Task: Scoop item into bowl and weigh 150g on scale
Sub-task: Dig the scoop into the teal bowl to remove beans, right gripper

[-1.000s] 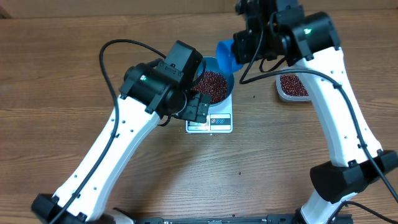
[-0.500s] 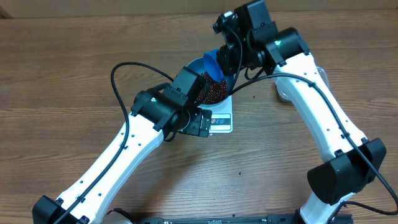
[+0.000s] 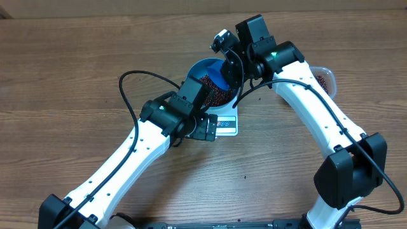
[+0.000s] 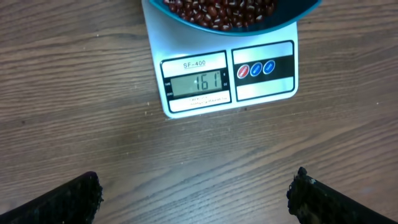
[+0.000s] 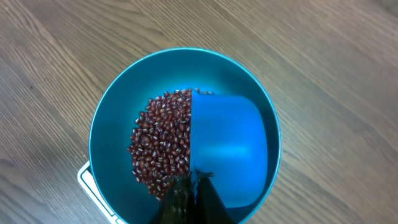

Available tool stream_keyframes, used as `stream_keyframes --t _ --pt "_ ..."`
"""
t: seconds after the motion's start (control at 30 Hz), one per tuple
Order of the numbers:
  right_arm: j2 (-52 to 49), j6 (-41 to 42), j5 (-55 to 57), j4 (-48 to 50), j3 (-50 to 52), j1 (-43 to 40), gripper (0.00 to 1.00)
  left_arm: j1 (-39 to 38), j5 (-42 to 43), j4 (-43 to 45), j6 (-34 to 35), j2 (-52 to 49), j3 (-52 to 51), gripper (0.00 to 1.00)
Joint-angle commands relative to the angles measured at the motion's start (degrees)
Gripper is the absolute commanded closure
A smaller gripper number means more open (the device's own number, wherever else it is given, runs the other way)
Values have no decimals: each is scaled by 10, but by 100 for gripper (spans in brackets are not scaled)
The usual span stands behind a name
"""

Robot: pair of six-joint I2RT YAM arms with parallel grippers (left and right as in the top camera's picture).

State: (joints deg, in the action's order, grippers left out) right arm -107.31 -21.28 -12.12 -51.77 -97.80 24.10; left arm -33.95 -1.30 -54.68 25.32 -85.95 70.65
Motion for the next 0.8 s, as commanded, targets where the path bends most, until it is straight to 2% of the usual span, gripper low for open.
stream_keyframes --t 0.0,0.77 --pt "4 -40 -16 18 0 0 96 -2 -2 18 6 -3 -21 0" --pt "-45 -58 -17 27 1 3 96 -2 -1 51 7 -9 -61 0"
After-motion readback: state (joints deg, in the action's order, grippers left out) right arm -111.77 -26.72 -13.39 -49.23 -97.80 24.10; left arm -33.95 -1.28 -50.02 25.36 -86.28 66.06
